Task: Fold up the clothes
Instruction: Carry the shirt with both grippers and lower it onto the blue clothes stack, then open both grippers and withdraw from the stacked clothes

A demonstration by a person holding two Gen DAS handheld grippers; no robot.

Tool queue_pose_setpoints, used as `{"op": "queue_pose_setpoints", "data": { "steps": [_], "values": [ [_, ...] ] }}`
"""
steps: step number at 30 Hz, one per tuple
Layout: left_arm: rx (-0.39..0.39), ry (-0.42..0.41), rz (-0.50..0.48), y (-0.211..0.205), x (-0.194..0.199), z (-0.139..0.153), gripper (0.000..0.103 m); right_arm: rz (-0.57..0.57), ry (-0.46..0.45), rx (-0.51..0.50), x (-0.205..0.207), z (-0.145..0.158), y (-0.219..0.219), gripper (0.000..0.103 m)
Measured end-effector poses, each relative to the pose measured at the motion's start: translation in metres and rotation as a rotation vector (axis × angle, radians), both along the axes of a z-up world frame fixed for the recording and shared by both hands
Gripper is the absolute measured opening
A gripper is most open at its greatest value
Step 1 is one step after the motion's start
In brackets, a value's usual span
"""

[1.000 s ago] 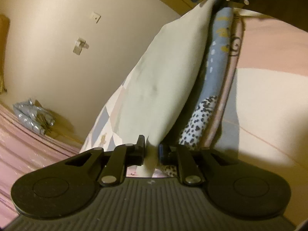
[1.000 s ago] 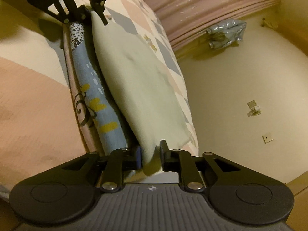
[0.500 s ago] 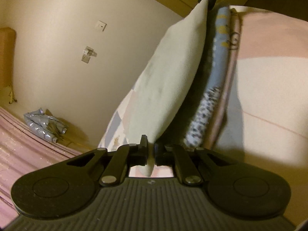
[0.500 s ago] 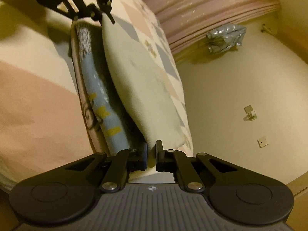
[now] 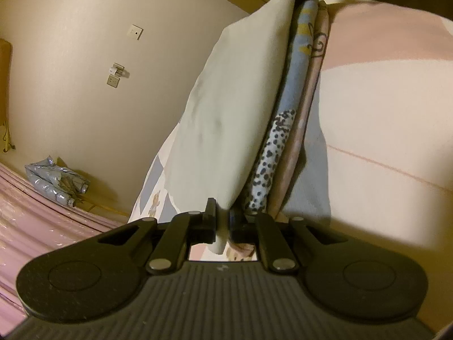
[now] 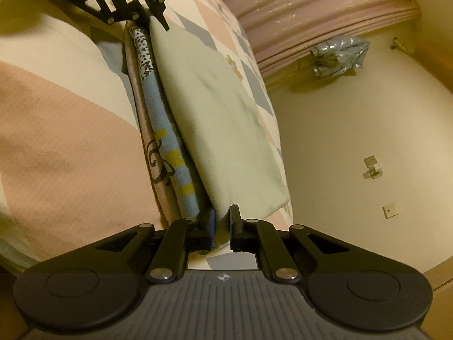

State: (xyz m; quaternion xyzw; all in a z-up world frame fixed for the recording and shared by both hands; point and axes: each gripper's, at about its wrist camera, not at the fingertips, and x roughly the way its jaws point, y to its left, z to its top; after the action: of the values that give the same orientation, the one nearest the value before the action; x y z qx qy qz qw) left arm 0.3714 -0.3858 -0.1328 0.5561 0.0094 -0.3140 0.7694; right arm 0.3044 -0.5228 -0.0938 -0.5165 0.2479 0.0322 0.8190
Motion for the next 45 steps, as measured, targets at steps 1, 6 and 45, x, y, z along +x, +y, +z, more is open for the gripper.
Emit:
{"op": "queue_pose_setpoints", "data": {
  "steps": [1,6,45],
  "values": [
    [-0.002,0.003,0.004,0.000,-0.001,0.001,0.008,-0.002,-0.002,-0.002,0.000,-0.001,0.000,0.009],
    [-0.004,0.026,0.017,0.008,-0.003,0.001,0.007,-0.008,-0.001,0.030,-0.004,0.001,-0.001,0.007],
    [-0.510,0.567,0.384,0.086,-0.050,0.068,0.092,-0.441,-0.008,0.944,-0.097,0.029,-0.017,0.081]
  ]
}}
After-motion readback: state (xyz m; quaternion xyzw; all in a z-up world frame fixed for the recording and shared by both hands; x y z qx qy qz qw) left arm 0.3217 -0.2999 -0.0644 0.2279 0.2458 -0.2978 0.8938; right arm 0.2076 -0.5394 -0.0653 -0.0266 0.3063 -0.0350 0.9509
